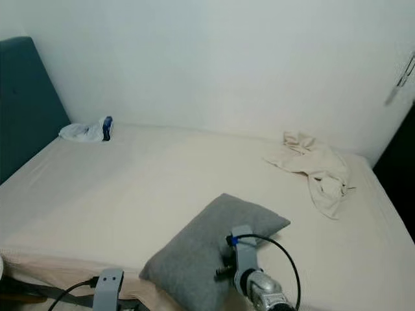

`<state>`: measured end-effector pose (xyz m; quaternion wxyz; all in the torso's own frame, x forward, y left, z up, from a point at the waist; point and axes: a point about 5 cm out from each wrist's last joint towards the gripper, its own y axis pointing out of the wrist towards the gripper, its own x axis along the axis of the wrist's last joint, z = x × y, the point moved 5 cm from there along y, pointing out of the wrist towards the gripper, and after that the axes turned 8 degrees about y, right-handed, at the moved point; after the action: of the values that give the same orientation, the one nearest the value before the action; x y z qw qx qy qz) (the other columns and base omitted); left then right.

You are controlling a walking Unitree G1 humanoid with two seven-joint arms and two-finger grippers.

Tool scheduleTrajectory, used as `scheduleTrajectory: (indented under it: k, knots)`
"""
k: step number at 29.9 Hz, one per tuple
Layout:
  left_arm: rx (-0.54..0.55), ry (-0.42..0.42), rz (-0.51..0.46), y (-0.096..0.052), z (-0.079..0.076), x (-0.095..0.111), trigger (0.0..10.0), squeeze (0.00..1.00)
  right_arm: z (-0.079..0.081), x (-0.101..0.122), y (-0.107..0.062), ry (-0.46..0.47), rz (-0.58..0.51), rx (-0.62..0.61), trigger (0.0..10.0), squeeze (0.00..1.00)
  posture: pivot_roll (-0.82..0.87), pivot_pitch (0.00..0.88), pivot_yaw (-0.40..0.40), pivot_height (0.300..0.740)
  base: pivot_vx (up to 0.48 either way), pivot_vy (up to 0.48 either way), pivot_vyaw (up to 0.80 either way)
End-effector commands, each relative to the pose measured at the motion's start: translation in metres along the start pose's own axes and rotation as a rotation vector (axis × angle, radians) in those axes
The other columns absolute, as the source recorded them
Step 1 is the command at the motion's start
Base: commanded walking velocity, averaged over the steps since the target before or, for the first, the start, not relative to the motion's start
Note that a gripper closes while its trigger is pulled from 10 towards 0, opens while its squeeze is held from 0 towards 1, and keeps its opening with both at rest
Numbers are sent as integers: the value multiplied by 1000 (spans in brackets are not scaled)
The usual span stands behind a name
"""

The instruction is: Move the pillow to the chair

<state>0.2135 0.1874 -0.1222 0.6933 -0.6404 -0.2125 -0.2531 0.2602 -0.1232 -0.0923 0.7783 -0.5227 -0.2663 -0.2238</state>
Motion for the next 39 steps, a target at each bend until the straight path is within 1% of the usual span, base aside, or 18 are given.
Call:
scheduleTrajectory:
  k: [1, 2, 3, 4, 5, 6, 7, 8, 10, 15, 18, 23, 27, 31, 33, 37, 39]
  knots:
    - [-47, 24, 15, 0, -9, -4, 10000, 0, -6, -31, -5, -14, 103, -44, 10000, 0, 97, 0, -57, 740, 0, 0, 769]
    - [-47, 24, 15, 0, -9, -4, 10000, 0, -6, -31, -5, -14, 103, -44, 10000, 0, 97, 0, -57, 740, 0, 0, 769]
    - [-68, 25, 14, 0, -12, -3, 10000, 0, -11, -45, -9, -15, 140, -72, 10000, 0, 100, 0, -58, 740, 0, 0, 763]
    - [-95, 14, 17, 0, -16, -3, 10000, 0, -17, -66, -16, -2, 193, -105, 10000, 0, 104, 0, -61, 740, 0, 0, 756]
    - [-95, 14, 17, 0, -16, -3, 10000, 0, -17, -66, -16, -2, 193, -105, 10000, 0, 104, 0, -61, 740, 0, 0, 756]
    - [-104, 8, 19, 0, -17, -4, 10000, 0, -19, -74, -19, 4, 212, -114, 10000, 0, 104, 0, -61, 740, 0, 0, 756]
    - [-104, 8, 19, 0, -17, -4, 10000, 0, -19, -74, -19, 4, 212, -114, 10000, 0, 104, 0, -61, 740, 0, 0, 756]
    - [-133, -20, 29, -1, -21, -6, 10000, 0, -19, -88, -24, 2, 254, -103, 10000, 0, 107, 0, -62, 740, 0, 0, 725]
    - [-157, -41, 33, -2, -23, -7, 10000, 0, -19, -94, -27, 1, 269, -92, 10000, 0, 104, 0, -60, 740, 0, 0, 716]
    - [-183, -63, 37, -2, -26, -9, 10000, 0, -21, -93, -28, 6, 268, -92, 10000, 0, 95, 0, -50, 740, 0, 0, 698]
    - [-192, -58, 36, -2, -26, -8, 10000, 0, -22, -90, -27, 2, 264, -88, 10000, 0, 96, 0, -47, 740, 0, 0, 694]
    - [-202, -22, 36, -3, -27, -8, 10000, 0, -23, -86, -26, -6, 261, -85, 10000, 0, 97, 0, -48, 740, 0, 0, 691]
    - [-223, 11, 40, -3, -30, -8, 10000, 0, -25, -87, -27, -21, 272, -89, 10000, 0, 103, 0, -52, 740, 0, -429, 684]
    - [-225, -8, 41, -3, -30, -9, 10000, 0, -24, -88, -27, -26, 278, -90, 10000, 0, 103, 0, -55, 740, 0, -476, 681]
    - [-219, -48, 46, -3, -29, -11, 10000, 0, -21, -88, -26, -28, 277, -87, 10000, 0, 104, 0, -56, 740, 0, 0, 681]
    - [-208, -67, 54, -4, -27, -14, 10000, 0, -18, -87, -24, -33, 278, -82, 10000, 0, 106, 0, -58, 740, 0, 0, 680]
    - [-204, -65, 57, -4, -26, -15, 10000, 0, -13, -84, -20, -39, 275, -76, 10000, 0, 107, 0, -57, 740, 0, 0, 681]
